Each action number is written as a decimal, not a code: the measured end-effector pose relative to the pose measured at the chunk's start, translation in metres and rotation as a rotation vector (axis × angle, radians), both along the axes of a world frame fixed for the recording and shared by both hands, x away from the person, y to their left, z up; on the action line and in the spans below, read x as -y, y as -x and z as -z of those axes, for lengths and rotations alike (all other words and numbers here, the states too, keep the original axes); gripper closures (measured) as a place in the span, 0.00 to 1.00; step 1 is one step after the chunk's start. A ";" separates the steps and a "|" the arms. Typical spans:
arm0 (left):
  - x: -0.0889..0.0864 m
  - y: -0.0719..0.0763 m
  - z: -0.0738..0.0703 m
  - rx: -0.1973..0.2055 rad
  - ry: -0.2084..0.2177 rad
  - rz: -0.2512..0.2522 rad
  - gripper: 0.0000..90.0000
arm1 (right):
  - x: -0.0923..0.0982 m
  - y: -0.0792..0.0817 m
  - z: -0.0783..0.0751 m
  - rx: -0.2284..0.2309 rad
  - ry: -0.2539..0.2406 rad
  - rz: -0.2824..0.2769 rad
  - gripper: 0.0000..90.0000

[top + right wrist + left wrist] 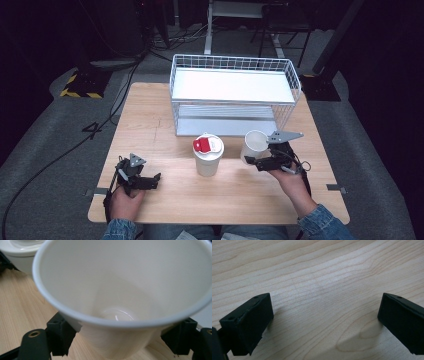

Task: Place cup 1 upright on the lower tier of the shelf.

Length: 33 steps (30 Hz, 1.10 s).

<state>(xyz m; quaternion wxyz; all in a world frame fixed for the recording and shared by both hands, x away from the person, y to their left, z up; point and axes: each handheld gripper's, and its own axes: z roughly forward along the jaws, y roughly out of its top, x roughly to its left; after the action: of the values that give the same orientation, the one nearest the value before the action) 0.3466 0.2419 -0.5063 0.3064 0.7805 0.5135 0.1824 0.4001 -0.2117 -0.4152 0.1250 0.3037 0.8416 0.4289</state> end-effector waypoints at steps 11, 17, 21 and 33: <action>0.000 0.000 0.000 0.000 0.001 -0.001 0.01 | -0.023 -0.028 -0.003 0.017 0.033 0.001 0.26; 0.000 -0.001 0.000 0.001 0.001 -0.004 0.01 | -0.035 -0.046 -0.001 0.026 0.059 0.011 0.26; 0.000 -0.001 0.000 0.002 -0.001 -0.006 0.01 | -0.040 -0.058 -0.001 0.032 0.069 0.029 0.26; 0.000 -0.001 0.000 0.002 -0.001 -0.007 0.01 | -0.048 -0.092 0.006 0.023 0.059 0.093 0.26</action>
<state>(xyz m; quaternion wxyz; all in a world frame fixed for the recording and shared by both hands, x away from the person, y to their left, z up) 0.3478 0.2416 -0.5062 0.3058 0.7788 0.5157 0.1843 0.4923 -0.1636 -0.4207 0.1633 0.3337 0.8374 0.4010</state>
